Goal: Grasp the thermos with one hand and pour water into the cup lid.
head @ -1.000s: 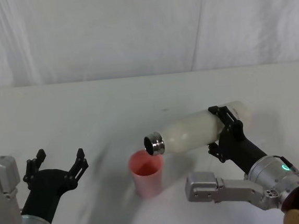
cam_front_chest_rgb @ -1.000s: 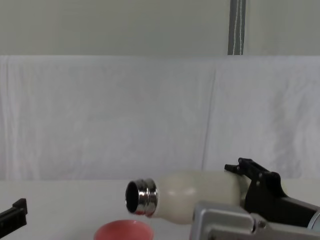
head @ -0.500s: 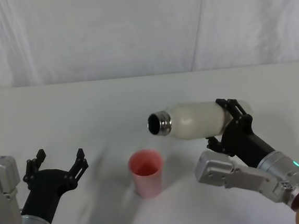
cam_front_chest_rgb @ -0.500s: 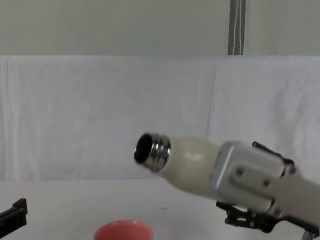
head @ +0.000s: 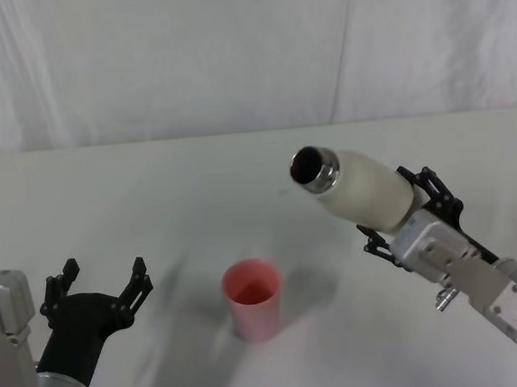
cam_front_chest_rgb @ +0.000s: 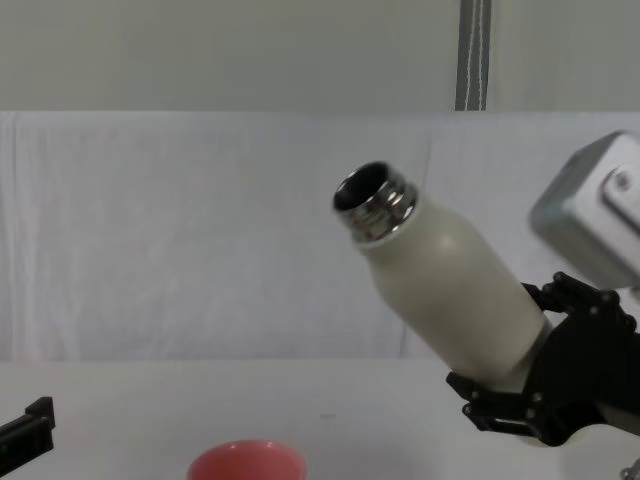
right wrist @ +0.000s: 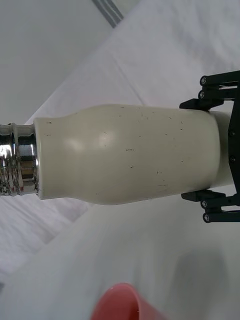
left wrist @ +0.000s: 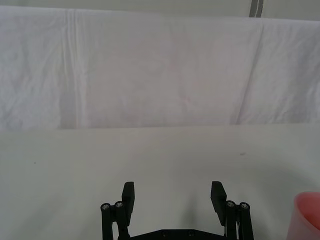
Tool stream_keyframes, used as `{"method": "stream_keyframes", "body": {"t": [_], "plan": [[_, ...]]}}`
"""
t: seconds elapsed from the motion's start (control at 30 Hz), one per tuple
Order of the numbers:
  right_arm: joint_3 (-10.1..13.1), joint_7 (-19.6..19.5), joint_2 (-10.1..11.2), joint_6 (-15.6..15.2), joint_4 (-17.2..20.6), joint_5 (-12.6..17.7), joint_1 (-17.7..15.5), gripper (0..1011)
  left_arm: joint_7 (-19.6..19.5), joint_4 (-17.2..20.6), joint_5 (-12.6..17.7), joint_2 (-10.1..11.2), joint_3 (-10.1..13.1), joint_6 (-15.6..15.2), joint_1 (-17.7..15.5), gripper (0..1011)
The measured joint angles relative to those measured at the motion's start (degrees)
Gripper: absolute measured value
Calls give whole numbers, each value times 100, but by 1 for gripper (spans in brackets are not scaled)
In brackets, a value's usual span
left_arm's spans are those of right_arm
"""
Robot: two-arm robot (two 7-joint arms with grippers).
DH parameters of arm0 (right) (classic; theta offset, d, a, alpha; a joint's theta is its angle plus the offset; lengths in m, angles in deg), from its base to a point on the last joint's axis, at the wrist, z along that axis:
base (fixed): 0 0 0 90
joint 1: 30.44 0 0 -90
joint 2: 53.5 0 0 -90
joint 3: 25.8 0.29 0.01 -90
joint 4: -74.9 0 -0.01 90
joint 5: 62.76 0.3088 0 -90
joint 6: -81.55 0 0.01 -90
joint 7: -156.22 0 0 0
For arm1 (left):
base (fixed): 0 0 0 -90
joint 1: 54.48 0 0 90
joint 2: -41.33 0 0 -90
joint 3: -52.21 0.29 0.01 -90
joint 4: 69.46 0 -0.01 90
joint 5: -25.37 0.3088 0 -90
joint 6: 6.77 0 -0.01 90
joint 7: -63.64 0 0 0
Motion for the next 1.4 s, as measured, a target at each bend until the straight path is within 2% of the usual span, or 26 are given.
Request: {"method": "stream_keyframes", "body": {"t": [0.03,0.37,0.57,0.9,1.4], "plan": [[58,31,-14,3,18,140,-41,950,0,0,0,0,0,0,0,1001],[375,130,-38,12,180,802,-296,950,0,0,0,0,0,0,0,1001],[592,174,-112,48,230,1350,-493,950,0,0,0,0,0,0,0,1001],[709,215,-176,56,193,1787,-559,950,0,0,0,0,0,0,0,1001],[808,331,-318,31,-49,2526,-440,950,0,0,0,0,0,0,0,1001]]}}
